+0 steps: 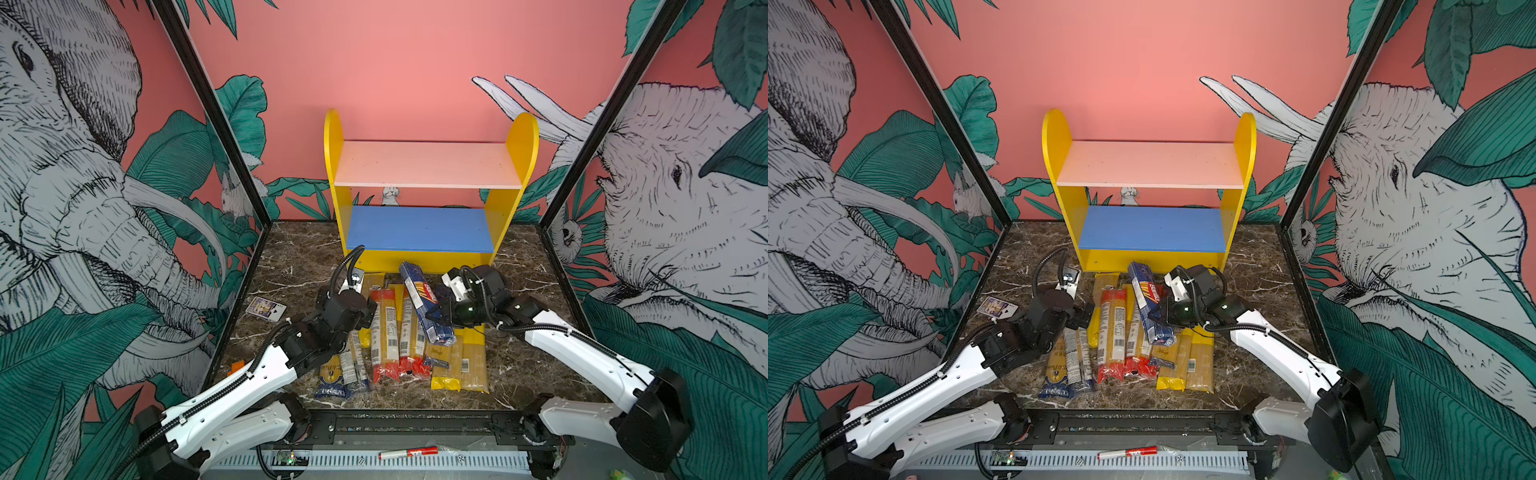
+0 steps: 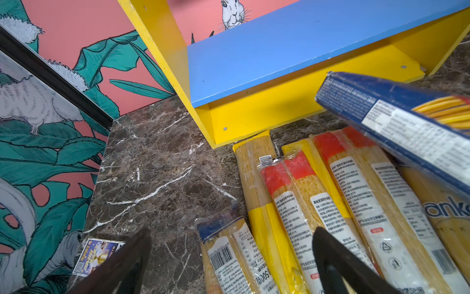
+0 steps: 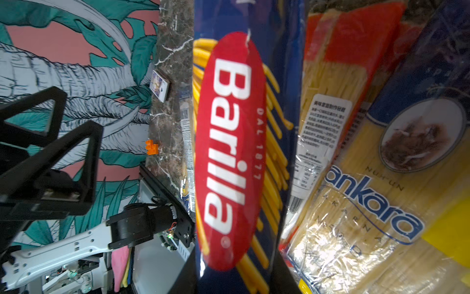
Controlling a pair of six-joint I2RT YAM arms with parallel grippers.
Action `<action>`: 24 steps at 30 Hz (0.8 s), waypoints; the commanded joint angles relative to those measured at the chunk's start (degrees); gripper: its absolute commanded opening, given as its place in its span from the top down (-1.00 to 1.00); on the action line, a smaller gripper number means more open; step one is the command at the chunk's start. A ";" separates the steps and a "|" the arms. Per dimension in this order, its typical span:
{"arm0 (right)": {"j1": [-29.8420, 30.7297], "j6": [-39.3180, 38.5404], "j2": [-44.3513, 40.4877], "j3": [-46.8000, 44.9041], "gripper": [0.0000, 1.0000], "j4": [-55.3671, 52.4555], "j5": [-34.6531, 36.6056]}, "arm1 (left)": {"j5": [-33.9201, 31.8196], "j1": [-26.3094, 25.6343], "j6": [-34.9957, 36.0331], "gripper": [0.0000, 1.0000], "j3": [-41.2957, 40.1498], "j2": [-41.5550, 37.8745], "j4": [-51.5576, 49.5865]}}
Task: Arrange pasta packages on shelves
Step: Pick up the pasta box from the pasta bags, then place the pasta box on the shelf.
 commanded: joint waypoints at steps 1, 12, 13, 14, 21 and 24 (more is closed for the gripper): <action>-1.10 0.65 -3.78 4.90 0.78 8.31 -5.64 | -2.80 -0.23 1.65 -0.99 3.27 0.05 -2.42; -4.01 5.22 -6.33 13.15 0.78 10.89 -13.50 | -7.74 -0.23 3.48 -0.99 3.99 -6.24 -6.08; -4.04 5.47 -6.34 14.28 0.79 10.89 -14.03 | -7.90 -0.23 3.48 -0.99 3.86 -6.81 -6.00; -4.06 5.68 -6.35 15.03 0.78 10.87 -14.31 | -8.02 -0.23 3.56 -0.99 3.72 -7.21 -5.99; -4.41 5.73 -6.70 21.83 0.79 9.54 -15.47 | -8.69 -0.23 4.44 -0.99 4.26 -7.48 -6.30; -4.80 3.93 -6.05 25.34 0.79 7.27 -14.82 | -8.63 -0.24 4.87 -0.99 4.15 -7.08 -5.39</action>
